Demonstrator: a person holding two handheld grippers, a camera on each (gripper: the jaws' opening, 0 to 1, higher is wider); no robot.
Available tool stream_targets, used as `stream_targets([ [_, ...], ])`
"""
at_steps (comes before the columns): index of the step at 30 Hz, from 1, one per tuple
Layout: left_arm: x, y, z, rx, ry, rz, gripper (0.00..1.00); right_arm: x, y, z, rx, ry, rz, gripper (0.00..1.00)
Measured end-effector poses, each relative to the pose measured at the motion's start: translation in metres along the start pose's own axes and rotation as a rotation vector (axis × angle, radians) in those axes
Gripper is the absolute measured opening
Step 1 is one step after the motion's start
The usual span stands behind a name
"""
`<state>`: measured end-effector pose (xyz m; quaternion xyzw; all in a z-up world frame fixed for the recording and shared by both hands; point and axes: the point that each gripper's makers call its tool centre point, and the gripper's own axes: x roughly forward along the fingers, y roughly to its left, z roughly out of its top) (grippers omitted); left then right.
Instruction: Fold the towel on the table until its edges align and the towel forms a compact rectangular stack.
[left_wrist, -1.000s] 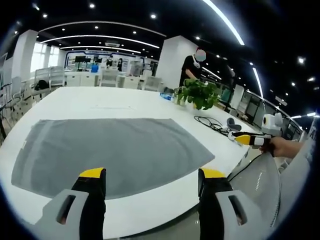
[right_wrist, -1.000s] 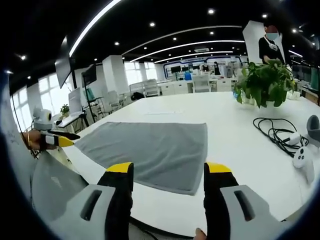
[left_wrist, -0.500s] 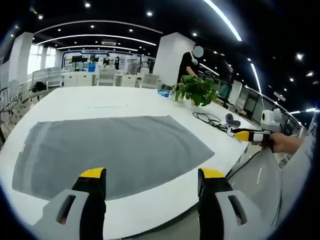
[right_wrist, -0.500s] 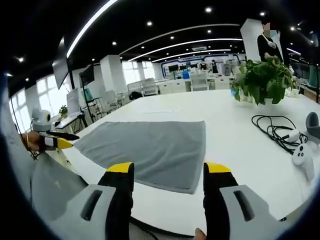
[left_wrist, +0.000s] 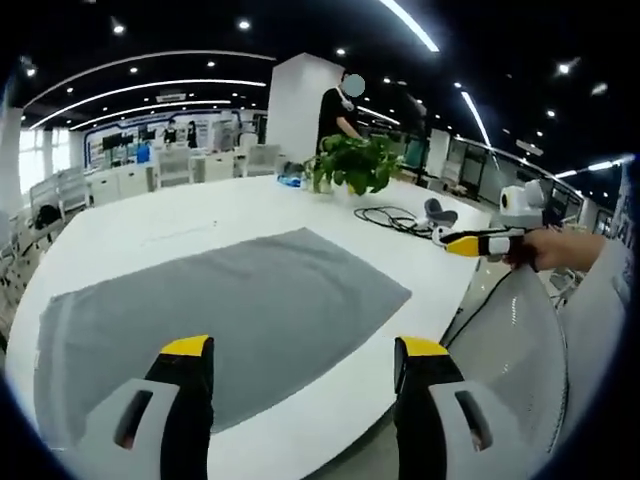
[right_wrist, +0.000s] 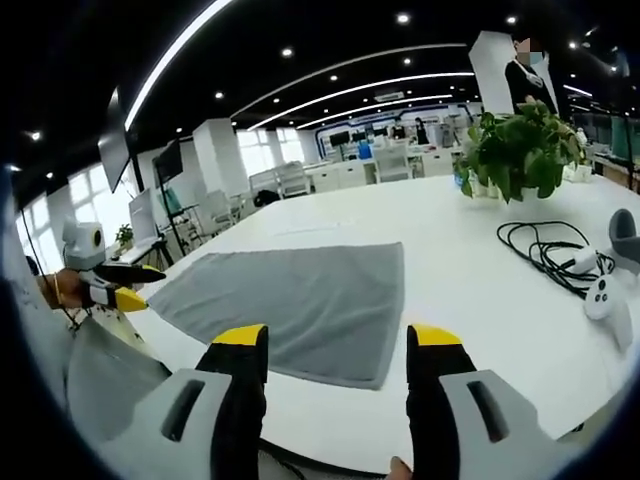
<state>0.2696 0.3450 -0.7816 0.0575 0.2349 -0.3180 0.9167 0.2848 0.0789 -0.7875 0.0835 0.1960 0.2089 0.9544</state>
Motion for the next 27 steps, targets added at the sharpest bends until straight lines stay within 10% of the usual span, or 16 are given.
stream_targets([
  [27,0.08,-0.11,0.043,0.185,0.01,-0.268,0.71,0.042,-0.041,0.036,0.008,-0.041,-0.045,0.57],
])
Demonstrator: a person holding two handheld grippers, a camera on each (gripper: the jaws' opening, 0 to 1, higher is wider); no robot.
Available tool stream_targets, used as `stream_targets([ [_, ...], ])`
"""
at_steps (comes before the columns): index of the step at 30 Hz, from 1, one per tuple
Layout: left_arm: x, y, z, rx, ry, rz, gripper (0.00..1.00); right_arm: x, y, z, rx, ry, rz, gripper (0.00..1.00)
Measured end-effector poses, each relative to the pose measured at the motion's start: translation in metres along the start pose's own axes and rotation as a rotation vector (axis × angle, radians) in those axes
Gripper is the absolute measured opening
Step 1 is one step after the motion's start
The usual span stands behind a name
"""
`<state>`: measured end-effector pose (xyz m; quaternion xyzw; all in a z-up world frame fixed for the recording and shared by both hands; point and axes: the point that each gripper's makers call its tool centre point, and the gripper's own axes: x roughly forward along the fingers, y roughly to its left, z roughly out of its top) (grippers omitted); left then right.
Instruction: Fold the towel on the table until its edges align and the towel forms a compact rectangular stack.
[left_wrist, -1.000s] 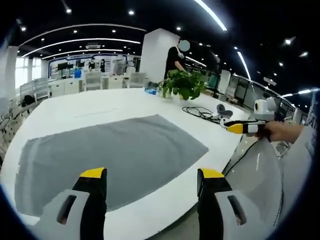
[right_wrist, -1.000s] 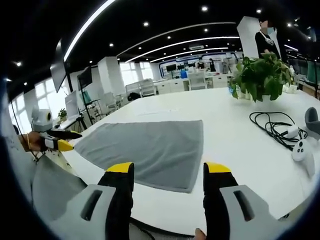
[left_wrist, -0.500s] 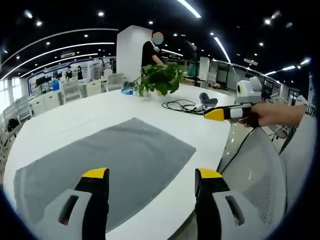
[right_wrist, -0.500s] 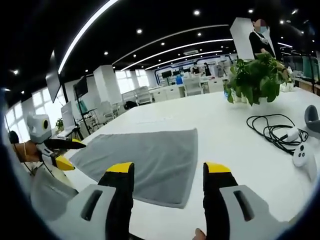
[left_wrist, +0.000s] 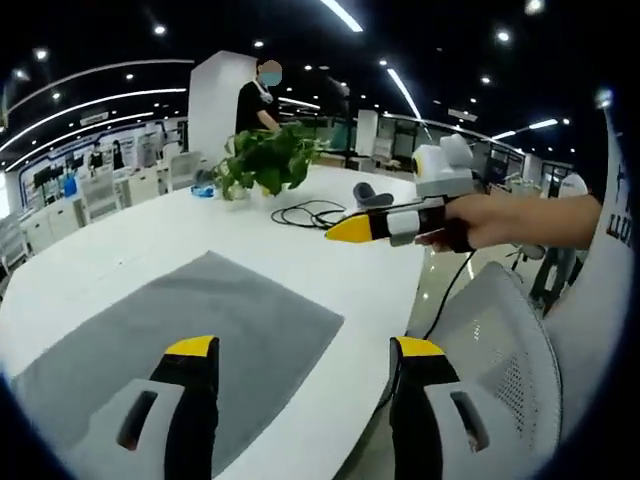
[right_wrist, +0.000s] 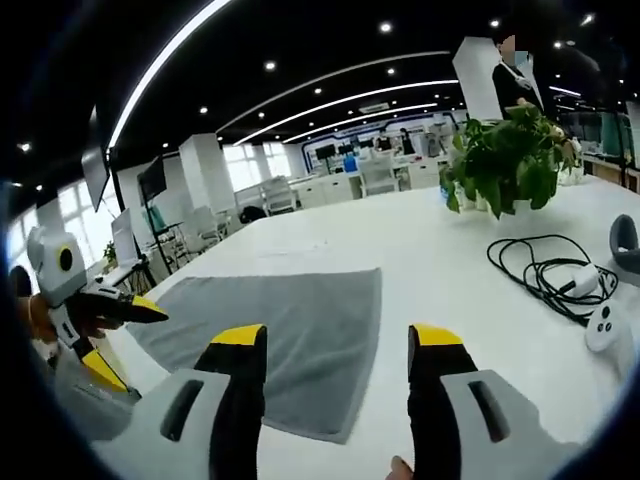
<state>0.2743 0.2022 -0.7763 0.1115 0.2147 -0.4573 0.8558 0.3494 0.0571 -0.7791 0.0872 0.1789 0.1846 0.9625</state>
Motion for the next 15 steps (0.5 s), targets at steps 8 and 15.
stream_targets([
  [8,0.017,-0.003,-0.001,0.089,0.043,-0.035,0.71,0.01,-0.017,0.018,-0.031,-0.007,-0.02,0.57],
  [15,0.033,-0.003,-0.003,0.099,0.058,-0.053,0.65,0.016,-0.026,0.036,-0.026,-0.026,-0.028,0.56],
])
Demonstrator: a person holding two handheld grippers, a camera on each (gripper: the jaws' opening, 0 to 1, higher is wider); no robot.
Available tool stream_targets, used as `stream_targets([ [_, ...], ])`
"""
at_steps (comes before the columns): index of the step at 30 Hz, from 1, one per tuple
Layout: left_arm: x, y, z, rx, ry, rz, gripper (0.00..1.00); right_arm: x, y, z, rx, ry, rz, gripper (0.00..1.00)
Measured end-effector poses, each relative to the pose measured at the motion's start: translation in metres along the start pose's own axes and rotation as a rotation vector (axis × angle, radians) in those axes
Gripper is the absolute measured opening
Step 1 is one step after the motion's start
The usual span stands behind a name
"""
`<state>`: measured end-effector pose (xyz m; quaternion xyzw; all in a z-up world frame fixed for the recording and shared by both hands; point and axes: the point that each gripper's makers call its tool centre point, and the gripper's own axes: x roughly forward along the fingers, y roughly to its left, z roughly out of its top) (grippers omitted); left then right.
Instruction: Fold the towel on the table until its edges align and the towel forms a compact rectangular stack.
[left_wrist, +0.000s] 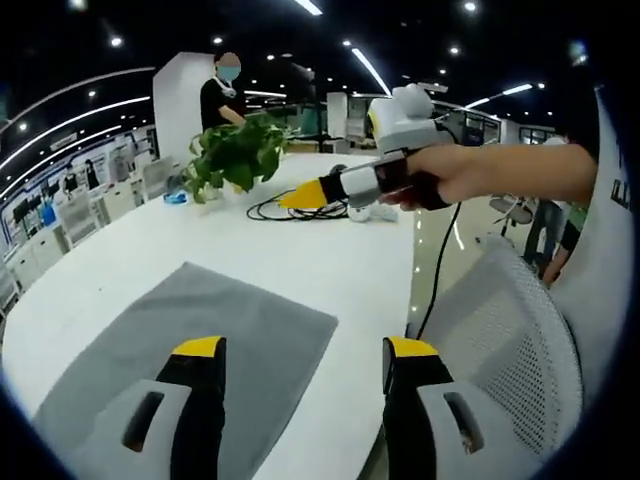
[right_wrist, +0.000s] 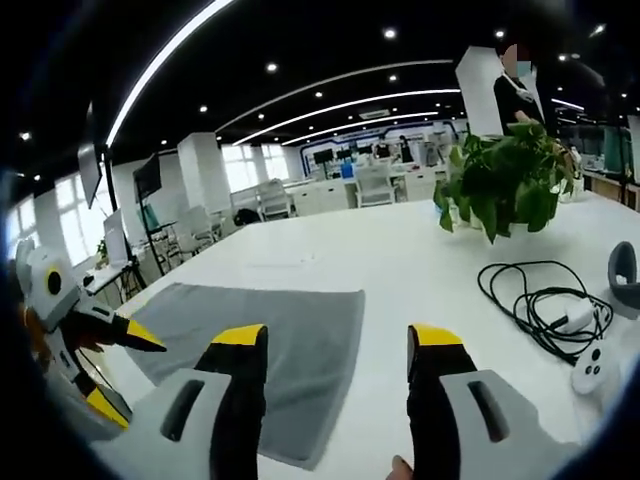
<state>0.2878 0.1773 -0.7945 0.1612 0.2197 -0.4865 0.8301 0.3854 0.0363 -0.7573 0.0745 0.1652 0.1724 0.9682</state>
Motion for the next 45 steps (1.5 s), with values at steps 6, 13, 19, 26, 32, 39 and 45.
stream_targets([
  [6,0.017,-0.009,0.003,0.0,0.018,-0.035,0.55,0.014,0.0,-0.001,0.011,0.017,0.016,0.56],
  [13,0.034,-0.016,-0.003,0.011,0.043,-0.029,0.53,0.033,-0.001,-0.003,0.062,0.043,0.058,0.54],
  [19,0.05,-0.028,-0.006,0.009,0.073,-0.05,0.53,0.05,0.001,-0.006,0.065,0.066,0.086,0.54],
  [26,0.069,-0.029,-0.007,-0.008,0.086,-0.056,0.53,0.069,-0.004,-0.012,0.032,0.116,0.118,0.52],
  [32,0.086,-0.033,-0.011,0.074,0.106,-0.077,0.45,0.084,-0.003,-0.019,0.023,0.133,0.156,0.51],
  [39,0.107,-0.032,-0.011,0.069,0.093,-0.07,0.41,0.104,-0.013,-0.027,0.01,0.144,0.163,0.5],
  [45,0.124,-0.035,-0.021,0.074,0.114,-0.082,0.4,0.118,-0.024,-0.034,0.014,0.155,0.147,0.47],
])
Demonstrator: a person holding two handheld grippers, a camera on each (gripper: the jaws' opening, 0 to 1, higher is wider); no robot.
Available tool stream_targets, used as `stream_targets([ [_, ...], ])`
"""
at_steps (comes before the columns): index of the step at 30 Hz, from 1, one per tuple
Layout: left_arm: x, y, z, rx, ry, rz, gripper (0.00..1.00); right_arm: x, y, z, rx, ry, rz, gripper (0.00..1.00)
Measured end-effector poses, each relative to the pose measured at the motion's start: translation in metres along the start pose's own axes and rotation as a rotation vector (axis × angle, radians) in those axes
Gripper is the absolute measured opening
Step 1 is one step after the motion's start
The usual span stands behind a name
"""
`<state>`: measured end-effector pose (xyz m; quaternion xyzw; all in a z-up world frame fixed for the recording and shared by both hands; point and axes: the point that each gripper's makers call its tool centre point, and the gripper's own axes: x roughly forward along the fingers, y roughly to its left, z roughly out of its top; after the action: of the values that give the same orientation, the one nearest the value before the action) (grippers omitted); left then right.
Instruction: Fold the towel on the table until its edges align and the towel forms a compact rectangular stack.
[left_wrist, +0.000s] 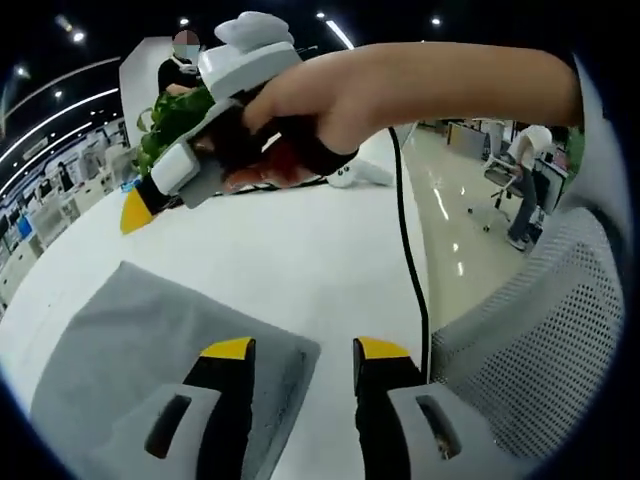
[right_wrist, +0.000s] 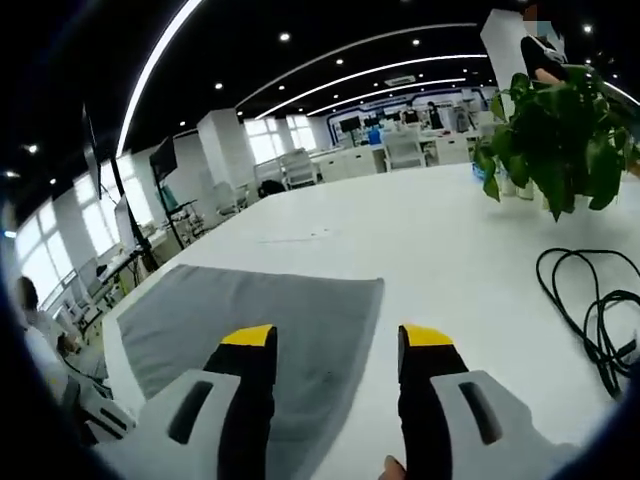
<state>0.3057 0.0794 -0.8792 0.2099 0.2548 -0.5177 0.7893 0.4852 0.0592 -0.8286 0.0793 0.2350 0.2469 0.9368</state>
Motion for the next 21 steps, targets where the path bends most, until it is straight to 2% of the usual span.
stream_targets([
  [3,0.007,-0.005,-0.007,0.019,0.029,-0.013,0.39,0.003,-0.008,-0.007,-0.07,0.042,-0.031,0.45],
  [8,0.012,-0.004,-0.012,0.022,0.049,-0.017,0.37,0.01,-0.012,-0.011,-0.042,0.046,-0.034,0.45],
  [14,0.016,0.001,-0.013,0.01,0.048,-0.007,0.32,0.022,-0.013,-0.013,-0.032,0.05,-0.038,0.44],
  [21,0.021,-0.003,-0.017,0.027,0.051,-0.041,0.26,0.036,-0.008,-0.012,-0.049,0.058,-0.025,0.42],
])
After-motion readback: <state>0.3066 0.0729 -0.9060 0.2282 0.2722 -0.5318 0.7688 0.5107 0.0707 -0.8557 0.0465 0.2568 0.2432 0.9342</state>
